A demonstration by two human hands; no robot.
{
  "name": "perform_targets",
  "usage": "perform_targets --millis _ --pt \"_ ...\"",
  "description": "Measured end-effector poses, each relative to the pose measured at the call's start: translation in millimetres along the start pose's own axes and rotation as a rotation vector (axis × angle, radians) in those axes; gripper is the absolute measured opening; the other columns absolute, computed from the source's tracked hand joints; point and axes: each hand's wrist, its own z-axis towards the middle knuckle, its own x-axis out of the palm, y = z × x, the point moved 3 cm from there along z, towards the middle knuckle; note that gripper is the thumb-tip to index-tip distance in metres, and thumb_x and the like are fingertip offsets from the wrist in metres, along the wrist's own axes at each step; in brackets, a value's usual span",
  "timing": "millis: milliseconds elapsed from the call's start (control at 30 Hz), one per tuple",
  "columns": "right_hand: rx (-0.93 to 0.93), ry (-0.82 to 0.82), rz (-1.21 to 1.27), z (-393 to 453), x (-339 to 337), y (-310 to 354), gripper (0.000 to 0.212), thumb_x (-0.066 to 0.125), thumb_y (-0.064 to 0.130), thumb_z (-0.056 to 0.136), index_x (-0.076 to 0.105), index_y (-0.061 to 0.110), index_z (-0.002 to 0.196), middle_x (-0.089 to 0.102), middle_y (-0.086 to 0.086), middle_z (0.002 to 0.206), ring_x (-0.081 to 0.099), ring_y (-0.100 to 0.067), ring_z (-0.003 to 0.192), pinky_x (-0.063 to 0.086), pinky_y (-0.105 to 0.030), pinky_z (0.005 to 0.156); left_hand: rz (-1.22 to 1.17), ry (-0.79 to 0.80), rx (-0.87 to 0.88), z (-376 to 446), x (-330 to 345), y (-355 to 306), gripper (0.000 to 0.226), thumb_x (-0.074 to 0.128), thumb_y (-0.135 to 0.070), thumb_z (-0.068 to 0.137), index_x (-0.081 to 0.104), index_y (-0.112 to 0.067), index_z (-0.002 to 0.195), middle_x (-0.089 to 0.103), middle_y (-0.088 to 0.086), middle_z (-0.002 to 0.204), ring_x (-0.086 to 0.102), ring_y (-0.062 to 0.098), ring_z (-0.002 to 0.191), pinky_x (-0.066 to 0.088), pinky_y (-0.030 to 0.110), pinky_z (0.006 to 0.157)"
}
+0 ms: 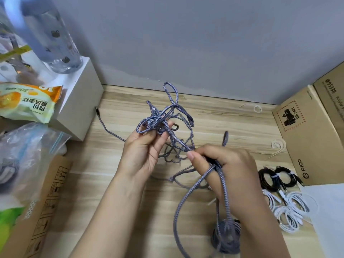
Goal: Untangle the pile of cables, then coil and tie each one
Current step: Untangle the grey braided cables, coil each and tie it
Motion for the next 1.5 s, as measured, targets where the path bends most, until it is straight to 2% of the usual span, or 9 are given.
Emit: perform_targets --millis 233,500,633,733,900,1033,1167,1367,1500 --pt "-0.104 -0.08 -0.359 -2 -6 -10 0.036 0.047 0.05 0.087 0.069 0.031 0.068 0.057 0.007 0.056 0.039 -0.017 0.063 0.02 -0.025 0.058 0.286 -0.016 0.246 -4 -3 -13 0.023 0.044 0.012 0.088 0.049 -0.01 0.087 0.069 -0.001 0.073 0.069 0.012 0.07 0.056 0.02 0.06" --pt "0.072 -0.121 -0.306 -3 4 -13 0.041 0.044 0.058 0.086 0.07 0.03 0.072 0.06 0.007 0.058 0.052 -0.025 0.05 0.04 -0.028 0.053 0.071 -0.069 0.349 -9 3 -3 0.032 0.041 0.018 0.087 0.042 -0.014 0.081 0.066 -0.005 0.069 0.067 0.008 0.068 0.057 0.022 0.067" --pt "0.27 0.024 -0.032 -3 12 -16 0.041 0.048 0.067 0.08 0.067 0.032 0.082 0.061 0.007 0.057 0.055 -0.018 0.057 0.044 -0.033 0.055 -0.136 -0.087 0.249 -9 10 2 0.025 0.04 0.016 0.086 0.05 -0.007 0.086 0.068 0.002 0.072 0.069 0.011 0.069 0.057 0.022 0.063" --pt "0.408 0.141 0.324 -1 20 -13 0.052 0.048 0.071 0.072 0.068 0.025 0.059 0.064 0.011 0.056 0.057 -0.003 0.056 0.041 -0.021 0.056 -0.259 -0.088 0.112 -13 17 7 0.017 0.043 0.01 0.081 0.055 -0.001 0.087 0.069 0.007 0.071 0.069 0.014 0.064 0.057 0.02 0.06" --pt "0.525 0.0 0.775 6 28 -10 0.04 0.049 0.049 0.071 0.06 0.013 0.056 0.059 0.011 0.046 0.052 0.005 0.044 0.039 -0.007 0.048 -0.151 0.041 0.004 -29 29 16 0.029 0.053 0.004 0.06 0.054 0.002 0.089 0.07 0.009 0.067 0.069 0.014 0.059 0.055 0.019 0.053" --pt "0.44 -0.086 0.833 4 26 -15 0.043 0.062 0.074 0.06 0.067 0.031 0.064 0.064 0.014 0.06 0.055 0.005 0.055 0.045 -0.01 0.054 -0.033 0.115 0.037 -30 29 19 0.024 0.051 0.008 0.067 0.046 -0.004 0.087 0.068 0.012 0.073 0.07 0.018 0.064 0.056 0.021 0.056" --pt "0.468 -0.124 0.859 5 17 -11 0.028 0.06 0.039 0.077 0.059 0.018 0.059 0.06 0.011 0.054 0.052 0.004 0.048 0.042 -0.008 0.048 0.084 0.152 0.088 -28 26 16 0.035 0.061 0.014 0.071 0.041 -0.012 0.084 0.063 0.011 0.075 0.07 0.02 0.068 0.058 0.025 0.06" --pt "0.412 -0.098 0.804 3 13 -13 0.026 0.06 0.03 0.078 0.065 0.022 0.053 0.054 0.008 0.047 0.038 -0.001 0.039 0.03 -0.009 0.043 0.4 0.114 0.292 -30 21 5 0.035 0.061 0.018 0.078 0.047 -0.014 0.082 0.064 0.008 0.076 0.069 0.022 0.074 0.056 0.026 0.063" --pt "0.407 -0.054 0.751 1 8 -17 0.026 0.061 0.033 0.076 0.065 0.015 0.058 0.058 0.004 0.053 0.05 -0.008 0.052 0.04 -0.015 0.054 0.5 0.141 0.307 -33 22 -1 0.031 0.058 0.017 0.08 0.048 -0.012 0.086 0.069 0.006 0.075 0.07 0.025 0.073 0.056 0.026 0.062"
